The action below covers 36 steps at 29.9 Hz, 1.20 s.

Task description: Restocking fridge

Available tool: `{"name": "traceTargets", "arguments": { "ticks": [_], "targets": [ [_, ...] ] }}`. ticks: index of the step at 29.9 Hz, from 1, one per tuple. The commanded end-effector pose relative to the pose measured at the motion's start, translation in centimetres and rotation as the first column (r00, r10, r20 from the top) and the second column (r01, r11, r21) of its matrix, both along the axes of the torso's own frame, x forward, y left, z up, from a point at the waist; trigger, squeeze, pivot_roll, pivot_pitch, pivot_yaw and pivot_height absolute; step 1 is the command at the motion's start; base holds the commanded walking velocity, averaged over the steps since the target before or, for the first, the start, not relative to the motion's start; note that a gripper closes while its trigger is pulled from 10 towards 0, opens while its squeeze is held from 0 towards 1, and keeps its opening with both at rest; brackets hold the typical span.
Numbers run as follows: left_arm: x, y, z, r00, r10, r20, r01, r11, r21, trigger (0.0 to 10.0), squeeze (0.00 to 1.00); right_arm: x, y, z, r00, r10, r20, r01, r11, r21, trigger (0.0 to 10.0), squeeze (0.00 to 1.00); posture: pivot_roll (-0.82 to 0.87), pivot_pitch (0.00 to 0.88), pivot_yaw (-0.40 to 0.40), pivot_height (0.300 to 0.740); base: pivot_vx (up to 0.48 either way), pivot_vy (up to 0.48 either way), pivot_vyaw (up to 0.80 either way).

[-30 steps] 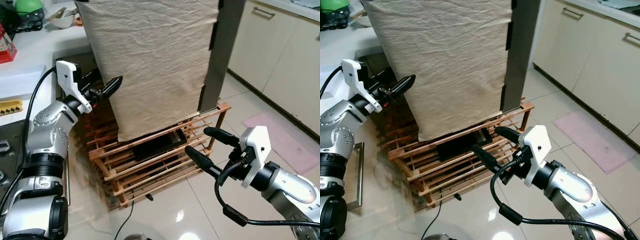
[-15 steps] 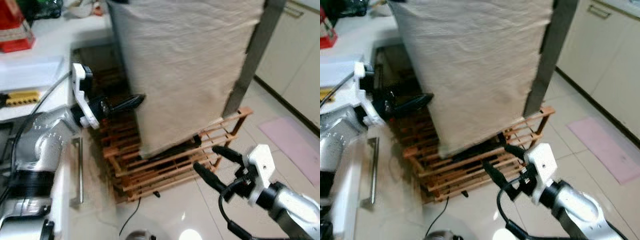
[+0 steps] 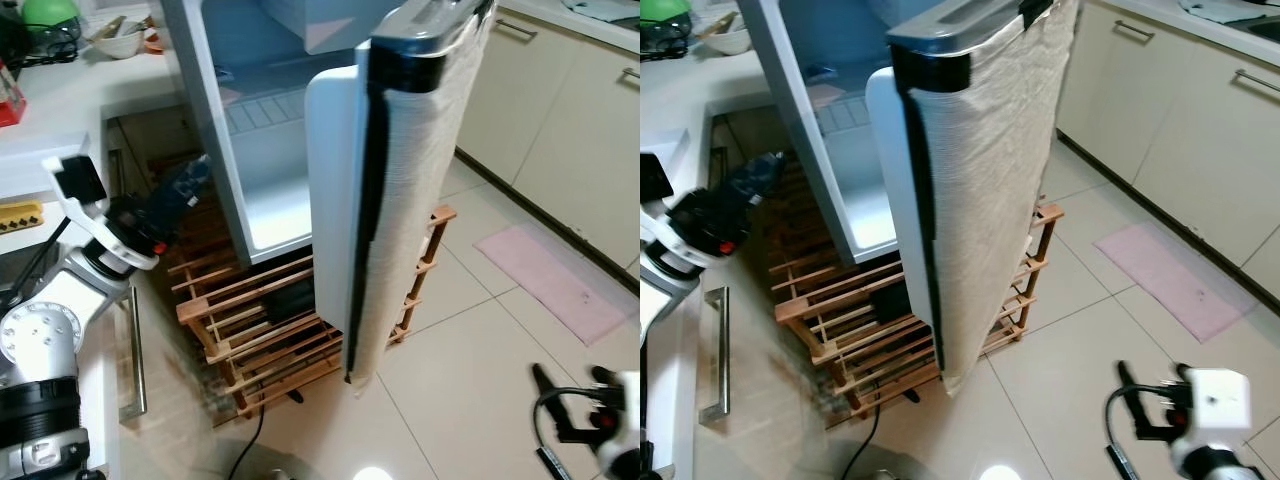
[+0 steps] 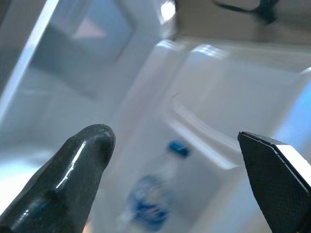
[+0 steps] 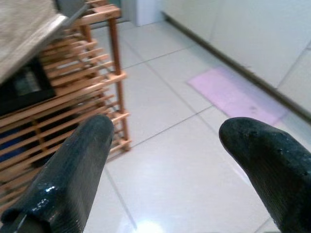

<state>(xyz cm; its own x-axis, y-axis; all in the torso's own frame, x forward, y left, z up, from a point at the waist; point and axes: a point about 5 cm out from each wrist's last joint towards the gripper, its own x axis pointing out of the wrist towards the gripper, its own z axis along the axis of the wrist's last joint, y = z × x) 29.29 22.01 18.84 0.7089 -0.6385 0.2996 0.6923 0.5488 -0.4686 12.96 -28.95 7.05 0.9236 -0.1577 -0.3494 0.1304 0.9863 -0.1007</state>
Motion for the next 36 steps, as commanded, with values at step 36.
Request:
{"name": "traceTargets", "arguments": {
  "ticks": [36],
  "targets": [
    [-1.0, -6.0, -2.2, 0.857, 0.495, 0.145, -0.492, 0.699, 0.519, 10.0, 0.0, 7.1, 7.3, 4.9, 0.931, 0.195, 0.31, -0.197, 0.98, -0.023, 10.0, 0.0, 0.0, 0.0, 0.062, 0.74, 0.0, -0.041, 0.11]
  ]
}}
